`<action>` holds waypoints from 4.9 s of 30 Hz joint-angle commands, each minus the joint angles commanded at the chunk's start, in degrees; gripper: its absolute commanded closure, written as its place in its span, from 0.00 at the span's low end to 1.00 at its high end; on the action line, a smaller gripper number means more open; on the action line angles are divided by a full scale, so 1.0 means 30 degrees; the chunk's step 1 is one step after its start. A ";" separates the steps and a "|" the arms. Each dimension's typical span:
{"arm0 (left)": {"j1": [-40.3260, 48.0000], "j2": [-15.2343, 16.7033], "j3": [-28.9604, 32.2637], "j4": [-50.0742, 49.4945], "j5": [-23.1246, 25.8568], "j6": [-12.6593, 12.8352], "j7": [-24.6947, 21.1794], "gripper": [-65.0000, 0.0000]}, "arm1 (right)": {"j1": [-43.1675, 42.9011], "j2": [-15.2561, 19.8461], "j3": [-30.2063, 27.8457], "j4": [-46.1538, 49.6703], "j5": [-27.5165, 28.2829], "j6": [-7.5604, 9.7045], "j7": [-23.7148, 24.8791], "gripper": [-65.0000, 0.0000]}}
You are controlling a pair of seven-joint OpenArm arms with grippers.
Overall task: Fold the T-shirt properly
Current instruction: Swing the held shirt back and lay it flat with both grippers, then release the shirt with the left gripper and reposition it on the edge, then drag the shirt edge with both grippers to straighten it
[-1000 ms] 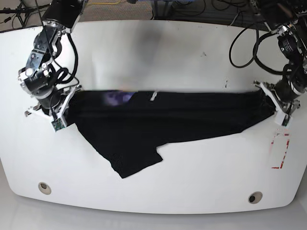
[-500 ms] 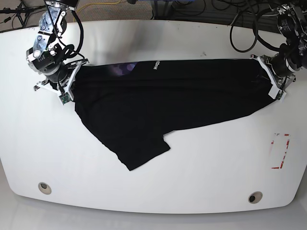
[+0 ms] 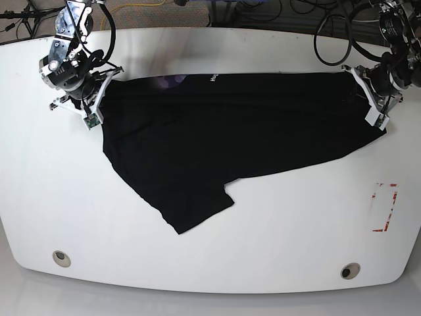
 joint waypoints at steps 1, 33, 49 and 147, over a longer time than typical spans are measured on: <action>0.0059 0.0000 0.0000 0.0000 0.0000 0.0000 0.0000 0.98 | -0.0029 -0.0029 0.0000 0.0000 0.0000 0.0000 0.0000 1.00; 0.0029 -0.2315 -0.3136 0.0000 0.1143 -0.1802 0.1626 0.23 | -0.0440 -0.0410 0.0117 0.0059 0.0000 0.0000 -0.0059 0.85; 0.0821 0.0645 -0.3194 0.0029 -0.3634 -0.1802 0.1626 0.23 | -0.0410 -0.0527 0.0000 0.0059 0.0147 0.0000 -0.0059 0.85; 0.0088 -0.1114 -0.3634 -0.2315 0.5538 -0.1802 -0.0703 0.42 | -0.0469 -0.3780 0.0059 -0.2081 0.1582 0.0000 0.0059 0.40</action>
